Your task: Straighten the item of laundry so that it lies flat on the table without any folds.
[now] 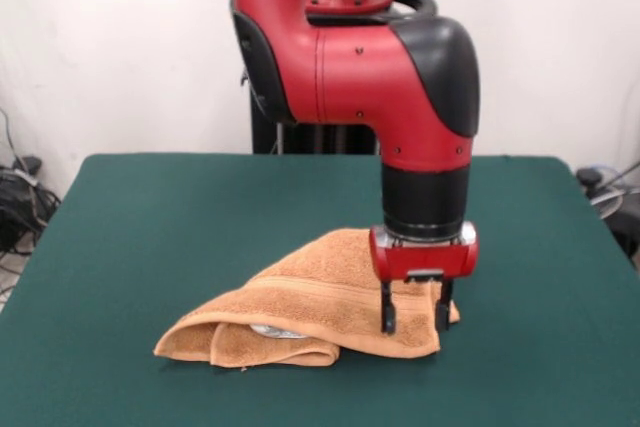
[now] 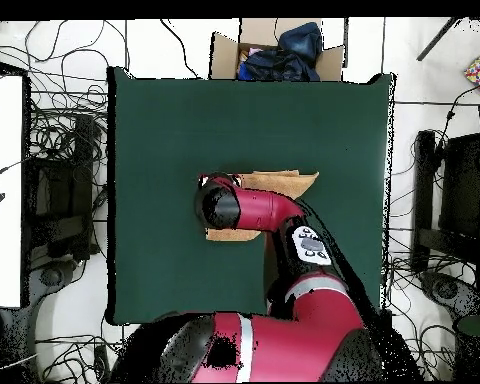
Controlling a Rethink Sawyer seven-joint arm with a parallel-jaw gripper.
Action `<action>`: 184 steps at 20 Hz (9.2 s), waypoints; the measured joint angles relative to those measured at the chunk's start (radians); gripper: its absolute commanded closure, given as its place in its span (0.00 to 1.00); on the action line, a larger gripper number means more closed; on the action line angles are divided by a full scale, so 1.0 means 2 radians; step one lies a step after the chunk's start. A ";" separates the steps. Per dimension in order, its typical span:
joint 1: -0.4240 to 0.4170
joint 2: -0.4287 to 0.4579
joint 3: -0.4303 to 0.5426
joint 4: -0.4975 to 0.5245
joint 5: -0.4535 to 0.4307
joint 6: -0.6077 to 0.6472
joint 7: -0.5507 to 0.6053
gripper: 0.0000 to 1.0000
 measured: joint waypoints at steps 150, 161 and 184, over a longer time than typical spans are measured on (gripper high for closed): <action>0.190 -0.296 -0.031 -0.163 0.035 0.489 0.078 1.00; 0.198 -0.263 -0.031 -0.156 0.047 0.413 0.101 1.00; 0.199 -0.220 -0.043 -0.113 0.053 0.312 0.101 1.00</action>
